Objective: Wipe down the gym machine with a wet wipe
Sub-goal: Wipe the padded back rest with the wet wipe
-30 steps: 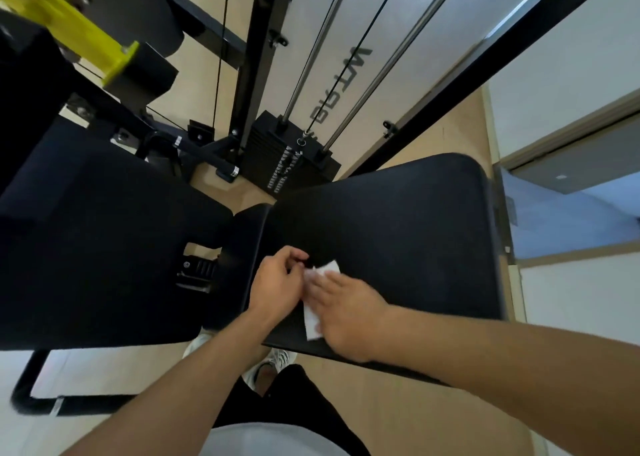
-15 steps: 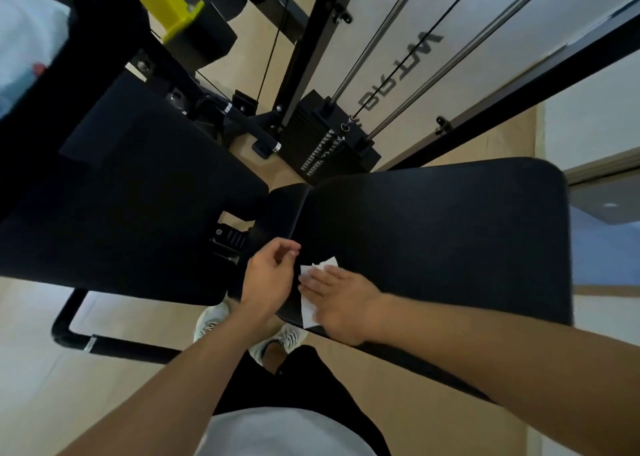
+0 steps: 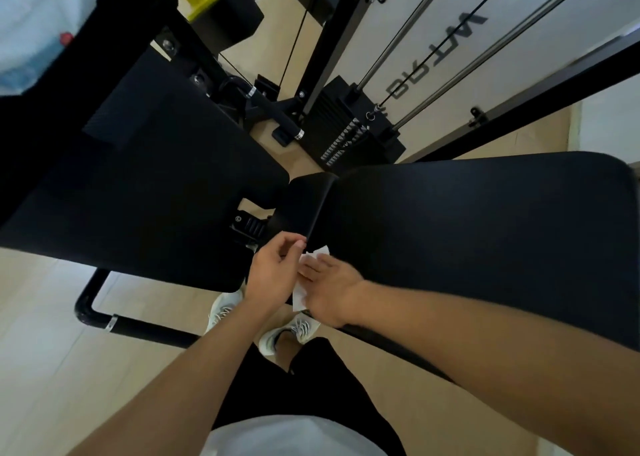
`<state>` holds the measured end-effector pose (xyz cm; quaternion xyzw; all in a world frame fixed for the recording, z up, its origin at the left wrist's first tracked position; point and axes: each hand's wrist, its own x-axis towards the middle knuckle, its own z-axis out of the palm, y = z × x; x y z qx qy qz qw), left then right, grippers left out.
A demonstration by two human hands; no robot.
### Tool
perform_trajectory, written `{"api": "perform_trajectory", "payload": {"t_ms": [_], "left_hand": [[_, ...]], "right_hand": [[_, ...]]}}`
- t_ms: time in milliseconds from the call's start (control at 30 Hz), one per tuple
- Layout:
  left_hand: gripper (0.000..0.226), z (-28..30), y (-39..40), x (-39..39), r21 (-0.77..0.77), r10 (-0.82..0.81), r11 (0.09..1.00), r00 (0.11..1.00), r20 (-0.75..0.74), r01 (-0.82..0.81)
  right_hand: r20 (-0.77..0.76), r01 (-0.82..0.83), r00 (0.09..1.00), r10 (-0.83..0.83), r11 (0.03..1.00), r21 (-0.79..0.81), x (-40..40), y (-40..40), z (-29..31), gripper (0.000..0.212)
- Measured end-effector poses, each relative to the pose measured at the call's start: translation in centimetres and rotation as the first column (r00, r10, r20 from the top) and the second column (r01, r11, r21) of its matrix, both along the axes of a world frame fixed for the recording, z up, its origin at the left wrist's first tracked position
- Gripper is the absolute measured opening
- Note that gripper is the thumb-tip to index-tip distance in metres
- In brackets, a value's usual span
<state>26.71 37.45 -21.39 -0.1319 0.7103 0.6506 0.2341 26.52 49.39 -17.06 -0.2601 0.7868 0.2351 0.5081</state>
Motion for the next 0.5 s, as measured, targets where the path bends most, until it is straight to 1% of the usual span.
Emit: {"api": "perform_trajectory", "payload": {"t_ms": [33, 67, 100, 133, 200, 233, 267, 333, 400, 500], "left_hand": [[0.013, -0.1, -0.1, 0.1, -0.005, -0.004, 1.000, 1.000, 0.008, 0.004], [0.014, -0.3, -0.3, 0.1, -0.014, -0.015, 1.000, 1.000, 0.012, 0.015], [0.014, -0.4, -0.5, 0.1, -0.019, -0.029, 0.999, 0.999, 0.016, 0.030], [0.014, -0.7, -0.8, 0.2, -0.013, -0.037, 0.999, 0.999, 0.024, 0.038], [0.015, -1.3, -1.7, 0.2, 0.012, -0.023, 1.000, 0.999, 0.039, 0.023], [0.015, -1.6, -2.2, 0.3, 0.011, -0.006, 1.000, 0.999, 0.044, 0.006], [0.016, -2.0, -2.7, 0.4, 0.003, 0.013, 1.000, 0.999, 0.048, -0.014], [0.016, -2.4, -3.5, 0.7, -0.001, 0.045, 0.999, 0.997, 0.058, -0.045], [0.016, -2.5, -4.1, 0.9, 0.003, 0.035, 0.999, 0.997, 0.064, -0.035], [0.017, -1.9, -4.9, 0.7, 0.022, 0.012, 1.000, 0.997, 0.078, -0.014]], "right_hand": [[-0.051, 0.012, 0.999, -0.012, 1.000, 0.004, -1.7, 0.6, 0.0, 0.067], [-0.154, 0.046, 0.987, -0.042, 0.999, 0.021, -3.9, 1.7, -0.2, 0.068], [-0.250, 0.112, 0.963, -0.096, 0.993, 0.048, -6.7, 3.2, -0.2, 0.068], [-0.305, 0.166, 0.943, -0.131, 0.982, 0.089, -9.6, 4.7, -0.1, 0.067], [-0.332, 0.228, 0.928, -0.167, 0.961, 0.154, -13.7, 6.7, -0.2, 0.065], [-0.337, 0.253, 0.924, -0.183, 0.951, 0.177, -14.5, 6.9, -0.5, 0.066], [-0.349, 0.279, 0.915, -0.203, 0.943, 0.181, -14.4, 6.6, -1.1, 0.066], [-0.332, 0.293, 0.914, -0.235, 0.946, 0.139, -12.0, 4.6, -2.1, 0.066], [-0.251, 0.245, 0.943, -0.218, 0.966, 0.084, -7.4, 1.7, -3.2, 0.066], [-0.175, 0.130, 0.978, -0.118, 0.989, 0.063, -0.6, -1.9, -3.4, 0.064]]}}
